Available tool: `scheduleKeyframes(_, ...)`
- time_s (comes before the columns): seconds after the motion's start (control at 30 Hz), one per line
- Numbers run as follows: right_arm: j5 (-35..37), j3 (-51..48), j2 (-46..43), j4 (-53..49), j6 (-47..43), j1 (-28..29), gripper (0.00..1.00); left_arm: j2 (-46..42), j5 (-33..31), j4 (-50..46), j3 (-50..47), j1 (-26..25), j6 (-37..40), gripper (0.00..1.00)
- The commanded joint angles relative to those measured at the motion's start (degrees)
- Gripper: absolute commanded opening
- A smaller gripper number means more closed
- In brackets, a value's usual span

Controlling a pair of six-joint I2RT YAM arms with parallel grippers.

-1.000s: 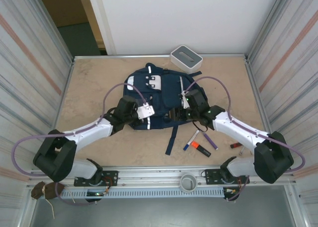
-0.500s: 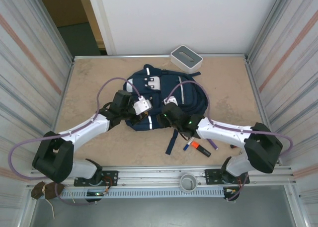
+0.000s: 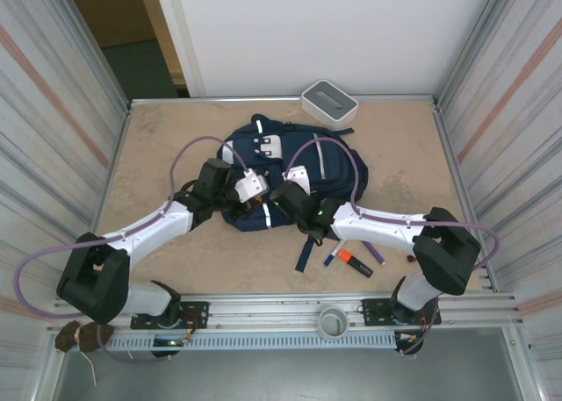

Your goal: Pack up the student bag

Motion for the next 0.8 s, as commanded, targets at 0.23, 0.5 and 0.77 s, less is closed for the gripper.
scheduleKeyframes(0.23, -6.4, -0.2, -4.1, -0.8, -0.6, -6.3, 0.3, -1.0, 3.1, -0.2, 1.3, 0.3, 1.2, 0.0)
scheduleKeyframes(0.5, -13.0, -2.0, -3.9, 2.1, -4.3, -8.5, 0.18, -0.6, 2.9, -0.4, 1.3, 0.3, 1.5, 0.0)
scheduleKeyframes(0.77, -16.6, -6.0, -8.1, 4.4, -8.6, -11.1, 0.04, -1.0, 1.6, -0.7, 1.3, 0.6, 1.7, 0.0)
